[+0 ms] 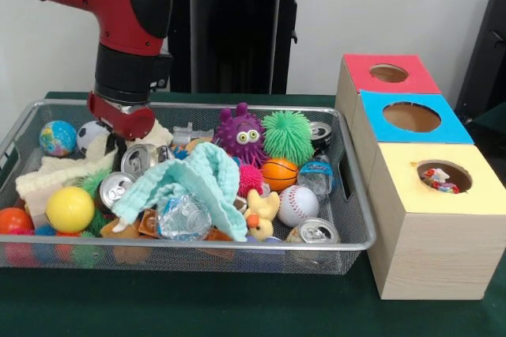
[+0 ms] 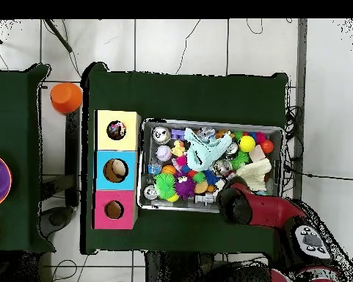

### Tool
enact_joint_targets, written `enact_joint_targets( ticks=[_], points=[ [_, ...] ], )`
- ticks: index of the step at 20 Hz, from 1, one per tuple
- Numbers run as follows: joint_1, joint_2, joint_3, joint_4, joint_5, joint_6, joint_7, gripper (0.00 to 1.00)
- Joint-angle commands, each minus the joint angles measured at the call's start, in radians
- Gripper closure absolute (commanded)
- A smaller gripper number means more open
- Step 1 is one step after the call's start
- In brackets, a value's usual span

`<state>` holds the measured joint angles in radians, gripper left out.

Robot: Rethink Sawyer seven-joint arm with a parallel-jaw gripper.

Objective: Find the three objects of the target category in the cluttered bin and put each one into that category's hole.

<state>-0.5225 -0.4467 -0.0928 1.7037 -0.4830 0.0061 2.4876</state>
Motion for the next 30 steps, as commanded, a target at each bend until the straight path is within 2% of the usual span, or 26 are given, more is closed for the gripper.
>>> enact_joint_targets(
  ticks=[1,2,3,5,6,8,12,16,21,23,26,30],
  points=[
    [-0.131,-0.078,0.169,0.079,-0.192,-0.057,-0.105,0.0],
    [-0.177,-0.101,0.225,0.098,-0.207,-0.026,-0.136,0.0],
    [-0.163,-0.135,0.206,0.098,-0.216,-0.047,-0.125,0.0],
    [-0.255,-0.232,0.315,0.147,-0.223,0.019,-0.162,0.0],
    [-0.336,-0.277,0.413,0.183,-0.21,0.111,-0.24,0.0],
    [-0.421,-0.337,0.512,0.219,-0.178,0.215,-0.326,0.0],
    [-0.532,-0.419,0.65,0.267,-0.113,0.37,-0.45,0.0],
    [-0.558,-0.47,0.689,0.266,-0.11,0.448,-0.488,0.0],
    [-0.585,-0.481,0.732,0.266,-0.105,0.487,-0.467,0.0],
    [-0.559,-0.467,0.707,0.253,-0.144,0.459,-0.423,0.0],
    [-0.432,-0.421,0.581,0.191,-0.262,0.402,-0.298,0.0],
    [-0.381,-0.386,0.519,0.158,-0.304,0.359,-0.232,0.0]
  ],
)
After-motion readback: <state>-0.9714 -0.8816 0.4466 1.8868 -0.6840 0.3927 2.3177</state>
